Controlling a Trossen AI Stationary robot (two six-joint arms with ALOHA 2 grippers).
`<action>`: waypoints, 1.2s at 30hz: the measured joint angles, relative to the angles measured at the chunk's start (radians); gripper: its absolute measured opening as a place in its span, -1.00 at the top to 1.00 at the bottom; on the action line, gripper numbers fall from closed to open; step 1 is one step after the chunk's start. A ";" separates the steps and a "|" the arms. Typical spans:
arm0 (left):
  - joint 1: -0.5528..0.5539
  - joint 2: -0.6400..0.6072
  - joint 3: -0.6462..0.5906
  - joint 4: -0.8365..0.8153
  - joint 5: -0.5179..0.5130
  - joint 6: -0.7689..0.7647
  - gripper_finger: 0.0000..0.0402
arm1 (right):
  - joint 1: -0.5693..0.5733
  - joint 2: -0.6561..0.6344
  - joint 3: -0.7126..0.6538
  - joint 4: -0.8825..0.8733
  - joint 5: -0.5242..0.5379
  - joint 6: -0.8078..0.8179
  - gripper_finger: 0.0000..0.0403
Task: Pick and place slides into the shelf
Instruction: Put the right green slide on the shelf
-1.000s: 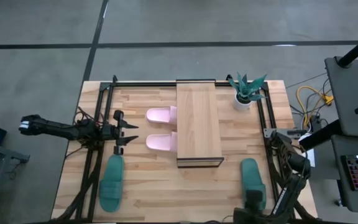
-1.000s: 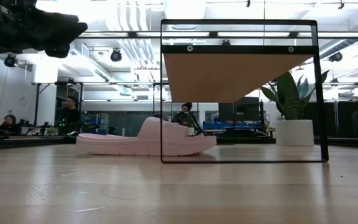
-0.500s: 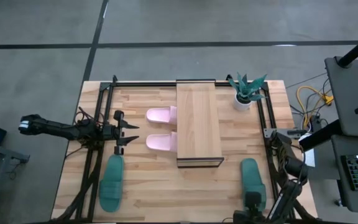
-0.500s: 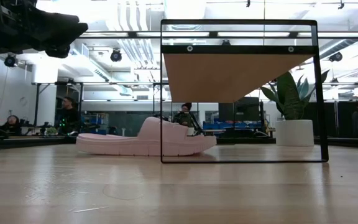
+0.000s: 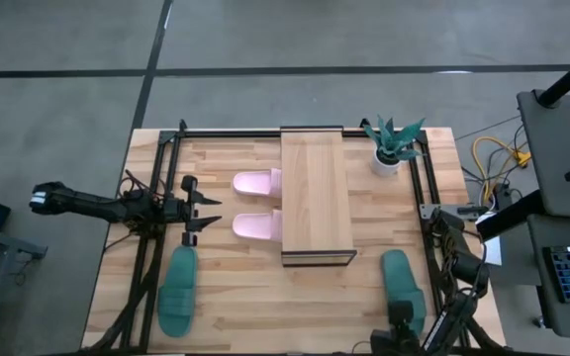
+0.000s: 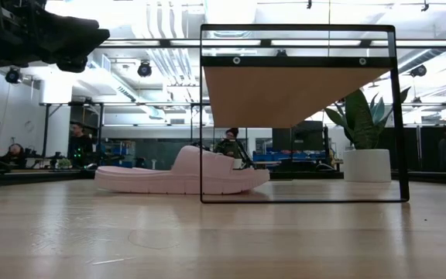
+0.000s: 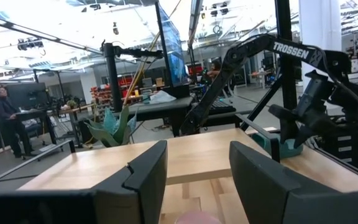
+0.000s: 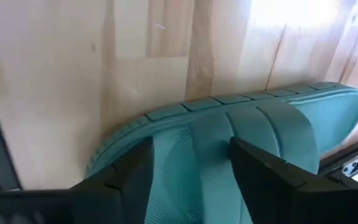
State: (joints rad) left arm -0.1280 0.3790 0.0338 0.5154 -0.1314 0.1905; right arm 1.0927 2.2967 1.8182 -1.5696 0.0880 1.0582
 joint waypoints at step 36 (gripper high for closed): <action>0.000 0.020 0.000 0.004 0.000 -0.004 0.20 | -0.006 -0.103 0.007 -0.001 -0.183 -0.070 0.59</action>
State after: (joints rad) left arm -0.1282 0.3988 0.0338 0.5190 -0.1314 0.1866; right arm 1.0870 2.1941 1.8256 -1.5702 -0.0952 0.9881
